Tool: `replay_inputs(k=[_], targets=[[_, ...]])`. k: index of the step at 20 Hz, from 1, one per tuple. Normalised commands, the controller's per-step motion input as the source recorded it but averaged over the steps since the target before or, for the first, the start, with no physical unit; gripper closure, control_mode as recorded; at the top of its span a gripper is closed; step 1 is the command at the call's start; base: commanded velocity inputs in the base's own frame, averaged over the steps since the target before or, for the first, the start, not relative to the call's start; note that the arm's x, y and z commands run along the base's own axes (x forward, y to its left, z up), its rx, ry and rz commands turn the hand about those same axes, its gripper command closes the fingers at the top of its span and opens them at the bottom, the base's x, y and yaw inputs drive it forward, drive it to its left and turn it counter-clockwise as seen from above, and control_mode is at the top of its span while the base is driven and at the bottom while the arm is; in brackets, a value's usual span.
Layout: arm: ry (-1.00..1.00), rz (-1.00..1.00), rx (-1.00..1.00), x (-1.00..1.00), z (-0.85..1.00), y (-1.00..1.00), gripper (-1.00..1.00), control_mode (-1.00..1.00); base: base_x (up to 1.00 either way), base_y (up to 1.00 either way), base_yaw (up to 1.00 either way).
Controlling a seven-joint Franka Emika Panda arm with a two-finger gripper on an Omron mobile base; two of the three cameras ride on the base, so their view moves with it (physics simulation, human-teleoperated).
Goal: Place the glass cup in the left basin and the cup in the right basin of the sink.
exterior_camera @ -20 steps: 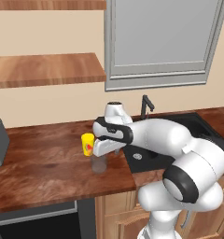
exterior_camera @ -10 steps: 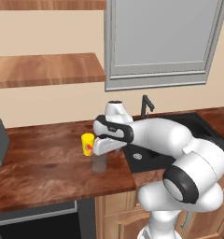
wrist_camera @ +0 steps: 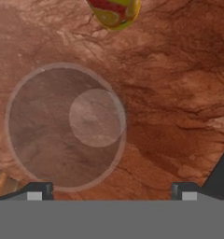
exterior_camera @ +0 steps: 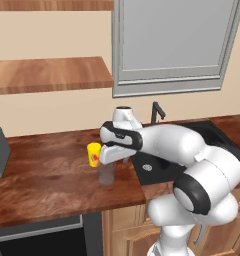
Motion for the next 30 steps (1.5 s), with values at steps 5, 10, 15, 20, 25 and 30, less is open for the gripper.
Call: replay_inputs(k=[5,10,15,20,25,30], targets=[[0.0,-0.01,0.0,0.18,-0.03,0.0,-1.0,-1.0,0.0,0.0,0.0],[0.0,0.0,0.0,0.15,-0.05,0.0,-1.0,-1.0,0.0,0.0,0.0],[0.0,0.0,0.0,0.02,-0.09,0.02,-1.0,-1.0,0.0,0.0,0.0],[0.0,0.0,0.0,0.0,-0.11,0.04,-1.0,-1.0,0.0,0.0,0.0],[0.0,-0.01,0.0,0.04,-0.1,0.03,-1.0,-1.0,0.0,0.0,0.0],[0.0,-0.01,0.0,0.04,-0.08,0.0,-1.0,-1.0,0.0,0.0,0.0]])
